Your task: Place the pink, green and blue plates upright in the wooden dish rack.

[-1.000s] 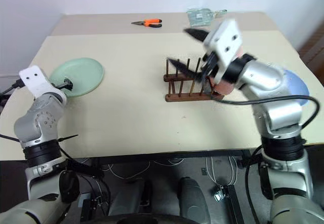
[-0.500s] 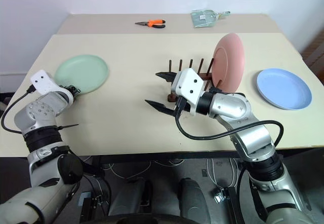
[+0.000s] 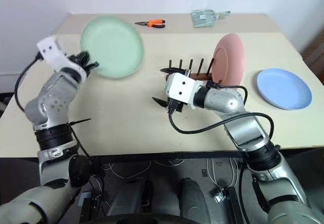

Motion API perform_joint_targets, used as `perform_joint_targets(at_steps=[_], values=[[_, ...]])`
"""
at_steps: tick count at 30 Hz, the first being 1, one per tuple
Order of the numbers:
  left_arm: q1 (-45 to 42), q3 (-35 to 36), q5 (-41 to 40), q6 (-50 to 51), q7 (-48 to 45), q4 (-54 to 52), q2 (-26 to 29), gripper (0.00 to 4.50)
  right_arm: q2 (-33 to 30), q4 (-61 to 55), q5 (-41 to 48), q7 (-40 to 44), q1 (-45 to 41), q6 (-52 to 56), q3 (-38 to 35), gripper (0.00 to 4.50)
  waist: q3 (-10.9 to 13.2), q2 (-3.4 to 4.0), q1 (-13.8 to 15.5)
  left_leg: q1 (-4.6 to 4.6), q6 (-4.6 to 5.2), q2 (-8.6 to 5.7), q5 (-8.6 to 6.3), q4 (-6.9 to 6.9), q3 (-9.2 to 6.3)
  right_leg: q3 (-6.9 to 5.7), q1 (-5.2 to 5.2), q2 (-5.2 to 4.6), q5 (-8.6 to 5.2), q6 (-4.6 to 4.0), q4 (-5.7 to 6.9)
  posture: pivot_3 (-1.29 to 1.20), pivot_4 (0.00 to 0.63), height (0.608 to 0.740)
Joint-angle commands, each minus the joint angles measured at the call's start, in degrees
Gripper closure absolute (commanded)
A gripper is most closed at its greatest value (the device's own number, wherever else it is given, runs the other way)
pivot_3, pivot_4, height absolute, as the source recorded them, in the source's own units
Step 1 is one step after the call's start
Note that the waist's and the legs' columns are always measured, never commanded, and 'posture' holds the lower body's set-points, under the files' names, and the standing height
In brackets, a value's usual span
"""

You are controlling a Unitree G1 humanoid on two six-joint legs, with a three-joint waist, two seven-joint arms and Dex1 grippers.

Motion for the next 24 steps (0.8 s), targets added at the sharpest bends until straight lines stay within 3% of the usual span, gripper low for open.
perform_joint_targets(at_steps=[1,5,11,15,20,21,22,24], values=[[-1.6,-4.1,-3.2,-0.6,-2.7,-8.5,-1.0,4.50,-0.8,5.7,-12.5,-5.4,-5.1,-9.5,2.6,0.01,0.0,0.00,-0.2,0.00,-0.01,0.01,0.01,0.00,0.01,0.01,-0.01,0.03,0.00,0.00,0.00,0.00,0.150,0.740],[-1.6,-6.5,-5.2,2.1,-2.1,-12.0,-2.1,4.50,-1.1,13.4,-23.9,-12.4,-8.3,-16.3,4.8,0.01,0.0,0.00,-0.2,0.00,-0.04,0.03,0.04,0.00,0.01,0.02,-0.02,0.13,0.00,0.00,0.02,0.00,0.150,0.740],[-1.1,-6.9,-10.7,6.9,0.0,-16.6,-5.2,4.50,0.0,18.7,-31.2,-16.9,-9.1,-19.0,4.4,0.01,0.0,0.00,0.1,0.00,-0.02,0.03,0.05,0.04,0.02,0.03,0.03,0.20,0.00,0.01,0.01,0.00,0.150,0.740],[-0.2,-7.7,-12.2,8.6,0.6,-18.7,-6.3,4.50,0.6,19.5,-32.5,-18.7,-9.0,-18.9,2.7,1.25,0.0,0.00,0.2,0.00,-0.02,0.03,0.06,0.07,0.01,0.02,0.05,0.25,0.00,0.01,0.02,0.00,0.150,0.740],[-0.3,-6.3,-13.4,9.1,1.2,-17.3,-6.8,4.50,0.7,18.9,-33.4,-20.7,-8.8,-20.1,1.4,3.87,0.0,0.00,0.1,0.00,-0.02,0.04,0.06,0.07,0.01,0.02,0.05,0.31,0.00,0.02,0.03,0.00,0.150,0.740],[-0.3,-6.0,-13.7,9.1,1.2,-17.2,-6.9,4.50,0.7,18.7,-33.6,-20.9,-8.7,-20.2,1.2,4.32,0.0,-0.01,0.1,0.00,-0.02,0.04,0.06,0.07,0.01,0.02,0.05,0.31,-0.01,0.02,0.02,0.00,0.150,0.740],[-0.4,-5.6,-14.0,9.2,1.4,-16.9,-7.0,4.50,0.6,18.5,-34.1,-21.4,-8.6,-20.3,0.8,4.47,0.0,0.00,0.2,0.00,-0.02,0.04,0.06,0.07,0.01,0.02,0.05,0.31,-0.01,0.02,0.02,0.00,0.150,0.740],[-1.0,-4.6,-14.7,8.5,2.3,-16.4,-7.5,3.40,0.4,18.1,-34.5,-21.8,-8.2,-20.7,0.0,4.50,0.0,-0.01,0.2,0.00,-0.02,0.03,0.06,0.07,0.01,0.02,0.06,0.31,-0.01,0.02,0.02,0.00,0.150,0.740]])
